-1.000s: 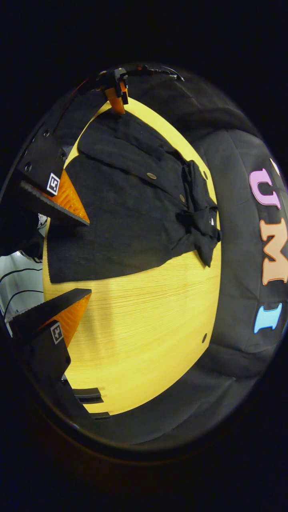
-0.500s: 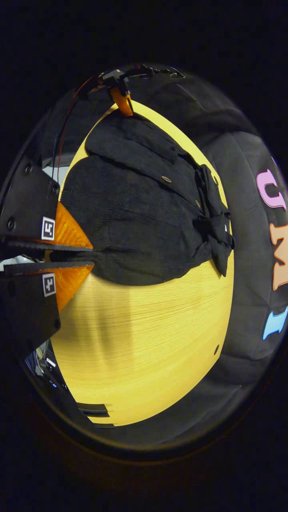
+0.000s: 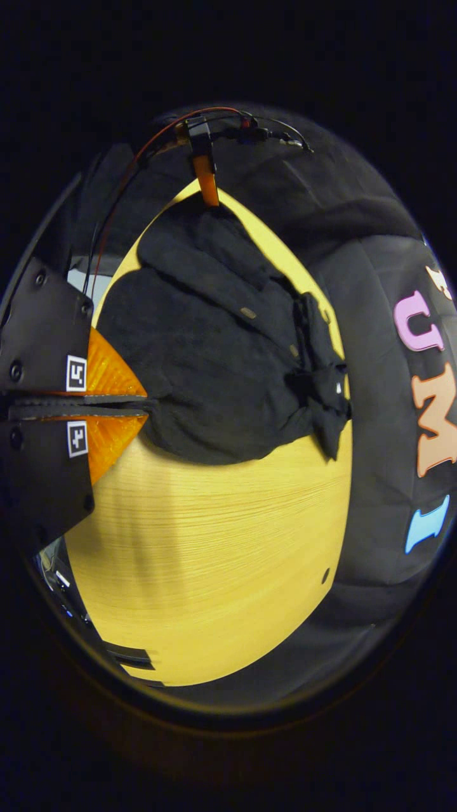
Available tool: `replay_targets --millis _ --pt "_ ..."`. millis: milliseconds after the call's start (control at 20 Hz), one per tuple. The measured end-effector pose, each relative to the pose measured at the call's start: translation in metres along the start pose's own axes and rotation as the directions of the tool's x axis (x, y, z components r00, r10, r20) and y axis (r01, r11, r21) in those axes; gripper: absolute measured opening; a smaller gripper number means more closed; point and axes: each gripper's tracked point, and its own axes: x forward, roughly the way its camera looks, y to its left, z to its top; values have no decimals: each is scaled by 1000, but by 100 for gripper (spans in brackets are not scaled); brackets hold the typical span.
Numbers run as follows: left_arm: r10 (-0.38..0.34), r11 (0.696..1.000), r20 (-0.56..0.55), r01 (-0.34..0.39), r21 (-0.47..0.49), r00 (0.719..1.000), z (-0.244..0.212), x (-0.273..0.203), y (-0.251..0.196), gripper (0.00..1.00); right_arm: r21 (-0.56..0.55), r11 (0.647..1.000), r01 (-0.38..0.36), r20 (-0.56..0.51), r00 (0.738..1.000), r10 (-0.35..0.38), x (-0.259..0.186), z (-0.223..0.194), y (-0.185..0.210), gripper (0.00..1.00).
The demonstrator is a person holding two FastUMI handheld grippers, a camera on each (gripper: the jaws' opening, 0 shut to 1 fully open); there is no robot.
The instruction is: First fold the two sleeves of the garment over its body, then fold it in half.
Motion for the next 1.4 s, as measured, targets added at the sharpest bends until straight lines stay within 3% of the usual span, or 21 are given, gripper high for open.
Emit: replay_targets --millis 200,500,800,1400 --pt "7 1000 135 -8 6 991 68 -16 -19 0 -42 996 -80 140 986 85 -23 66 9 2" --pt "25 999 255 -17 -32 967 131 -26 -25 0 -84 991 -108 270 955 127 -46 136 17 2" --pt "-2 1000 329 7 -13 944 195 -20 -22 0 -62 997 -55 435 897 76 -59 218 5 2" --pt "-60 997 338 43 58 939 287 52 -13 0 27 1000 8 489 872 -20 -25 311 -9 6"
